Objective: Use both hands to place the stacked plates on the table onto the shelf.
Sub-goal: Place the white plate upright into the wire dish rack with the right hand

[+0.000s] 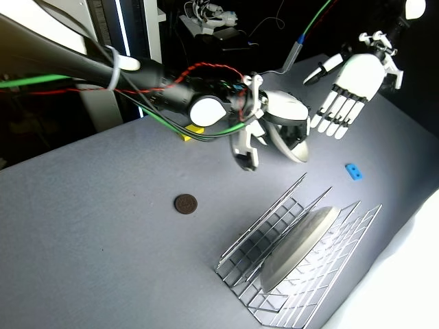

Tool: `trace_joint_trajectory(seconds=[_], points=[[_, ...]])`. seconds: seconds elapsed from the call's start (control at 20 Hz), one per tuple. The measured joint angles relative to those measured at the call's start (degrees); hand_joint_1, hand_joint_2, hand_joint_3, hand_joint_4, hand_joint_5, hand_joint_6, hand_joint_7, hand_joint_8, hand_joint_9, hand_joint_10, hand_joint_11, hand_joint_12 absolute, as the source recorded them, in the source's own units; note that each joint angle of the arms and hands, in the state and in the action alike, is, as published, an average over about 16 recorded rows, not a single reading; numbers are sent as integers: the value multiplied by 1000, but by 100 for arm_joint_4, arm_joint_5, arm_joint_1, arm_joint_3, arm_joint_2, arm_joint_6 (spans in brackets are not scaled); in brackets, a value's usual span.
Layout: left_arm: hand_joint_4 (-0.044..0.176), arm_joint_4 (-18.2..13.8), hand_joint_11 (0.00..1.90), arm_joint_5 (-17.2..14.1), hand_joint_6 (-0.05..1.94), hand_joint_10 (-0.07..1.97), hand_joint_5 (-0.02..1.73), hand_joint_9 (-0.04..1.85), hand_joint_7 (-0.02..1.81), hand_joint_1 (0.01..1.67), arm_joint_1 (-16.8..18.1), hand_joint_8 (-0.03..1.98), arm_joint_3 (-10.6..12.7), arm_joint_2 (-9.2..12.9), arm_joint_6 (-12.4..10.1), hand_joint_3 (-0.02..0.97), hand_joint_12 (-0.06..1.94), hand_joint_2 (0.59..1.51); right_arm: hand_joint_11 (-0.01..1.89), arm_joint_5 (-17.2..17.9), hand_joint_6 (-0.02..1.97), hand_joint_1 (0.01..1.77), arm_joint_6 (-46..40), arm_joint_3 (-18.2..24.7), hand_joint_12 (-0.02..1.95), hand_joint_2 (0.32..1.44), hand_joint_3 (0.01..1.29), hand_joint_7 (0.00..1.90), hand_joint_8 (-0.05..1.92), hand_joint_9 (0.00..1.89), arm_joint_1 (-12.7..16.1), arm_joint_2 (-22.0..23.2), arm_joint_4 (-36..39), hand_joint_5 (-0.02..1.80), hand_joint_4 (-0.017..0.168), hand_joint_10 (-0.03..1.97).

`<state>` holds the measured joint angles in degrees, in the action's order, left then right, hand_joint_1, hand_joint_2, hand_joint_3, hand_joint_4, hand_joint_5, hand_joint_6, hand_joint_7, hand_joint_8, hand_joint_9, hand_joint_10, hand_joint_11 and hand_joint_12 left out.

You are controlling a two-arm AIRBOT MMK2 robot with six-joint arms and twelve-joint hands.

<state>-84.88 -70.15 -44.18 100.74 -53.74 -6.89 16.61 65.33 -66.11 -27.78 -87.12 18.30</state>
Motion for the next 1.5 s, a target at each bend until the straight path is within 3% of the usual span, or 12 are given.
trace_joint_trajectory(seconds=[0.4,0.7,1.05,1.5], points=[[0,-6,25,-2,7,19,104,52,72,16,230,7,6,64,-89,21,10,1113,904,-403,844,1236,-55,1540,1115,980,11,1091,831,1256,397,1487,-554,985,-2,286],[0,-16,20,15,7,19,97,45,73,16,246,7,7,78,-95,21,10,1112,891,-741,885,1232,-588,2079,1088,989,11,1106,841,1268,864,2411,-1026,1007,-2,258],[0,-16,20,61,8,19,92,45,77,16,264,8,6,79,-94,22,10,1113,889,-1201,881,1231,-2082,1890,1082,988,12,1109,835,1281,1571,2943,-1316,1009,-2,230],[0,-58,19,123,8,19,87,43,72,15,358,7,-12,80,-95,22,10,1115,885,-1629,882,1231,-3807,1155,1093,987,11,1111,824,1293,2220,2912,-1301,1005,-1,206]])
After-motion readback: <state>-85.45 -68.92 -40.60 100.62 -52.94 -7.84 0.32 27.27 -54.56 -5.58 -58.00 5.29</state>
